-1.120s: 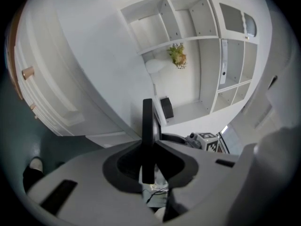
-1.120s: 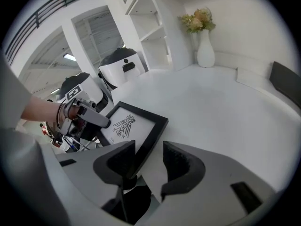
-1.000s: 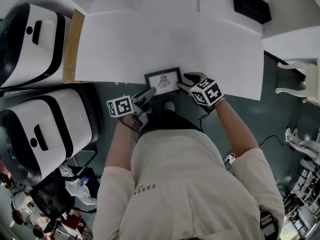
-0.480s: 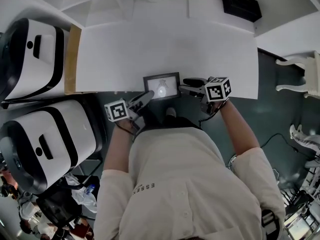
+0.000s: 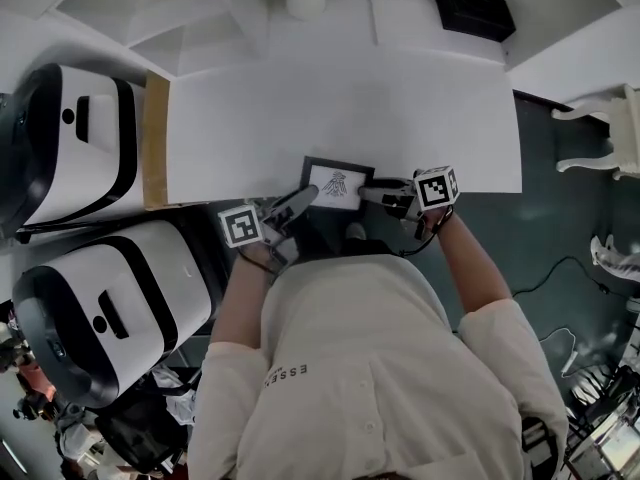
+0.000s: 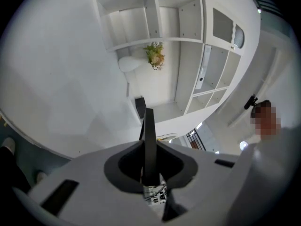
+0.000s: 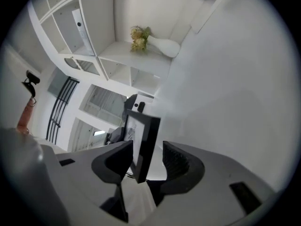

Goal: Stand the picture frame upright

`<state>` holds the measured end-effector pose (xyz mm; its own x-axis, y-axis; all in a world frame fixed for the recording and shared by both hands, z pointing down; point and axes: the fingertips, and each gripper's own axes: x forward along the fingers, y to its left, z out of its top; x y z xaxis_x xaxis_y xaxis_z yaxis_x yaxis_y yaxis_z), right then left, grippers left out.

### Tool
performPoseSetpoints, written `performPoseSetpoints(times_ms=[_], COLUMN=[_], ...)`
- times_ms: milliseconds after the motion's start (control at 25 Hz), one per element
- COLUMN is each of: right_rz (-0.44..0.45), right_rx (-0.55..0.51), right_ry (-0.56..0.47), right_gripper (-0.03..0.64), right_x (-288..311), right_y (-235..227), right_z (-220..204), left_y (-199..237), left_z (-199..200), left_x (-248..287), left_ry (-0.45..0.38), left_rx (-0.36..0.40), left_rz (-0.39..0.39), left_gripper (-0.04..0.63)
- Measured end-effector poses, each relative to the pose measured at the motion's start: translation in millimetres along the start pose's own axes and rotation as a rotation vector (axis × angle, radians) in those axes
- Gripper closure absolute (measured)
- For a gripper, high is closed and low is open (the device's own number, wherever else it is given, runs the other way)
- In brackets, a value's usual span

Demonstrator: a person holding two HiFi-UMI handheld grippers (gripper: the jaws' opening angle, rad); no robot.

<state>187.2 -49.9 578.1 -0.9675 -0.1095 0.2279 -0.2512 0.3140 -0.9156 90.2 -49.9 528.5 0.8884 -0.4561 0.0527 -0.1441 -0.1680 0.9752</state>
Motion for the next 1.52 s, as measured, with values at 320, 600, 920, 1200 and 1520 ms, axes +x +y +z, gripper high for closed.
performPoseSetpoints(times_ms=[320, 600, 920, 1200, 1520], right_rz=[0.047, 0.028, -0.055, -0.173, -0.333], right_rx=[-0.034, -0.091, -0.216, -0.311, -0.484], right_ry=[-0.066, -0.079, -0.061, -0.066, -0.088], right_gripper=[0.517, 0.529, 0.531, 0.531, 0.529], right_x=[15, 42, 92, 139, 174], right_y=[29, 42, 47, 33, 21], right_z=[32, 69, 121, 166, 221], left_y=[-2, 4, 28, 52, 67], left_z=[27, 65, 124, 189, 255], left_x=[-13, -30, -50, -62, -60], left_ry=[0.02, 0.077, 0.167, 0.17, 0.163], left_rx=[0.04, 0.182, 0.342, 0.428, 0.607], left_rz=[-0.023, 0.017, 0.079, 0.171, 0.228], left_gripper=[0.535, 0.532, 0.531, 0.526, 0.515])
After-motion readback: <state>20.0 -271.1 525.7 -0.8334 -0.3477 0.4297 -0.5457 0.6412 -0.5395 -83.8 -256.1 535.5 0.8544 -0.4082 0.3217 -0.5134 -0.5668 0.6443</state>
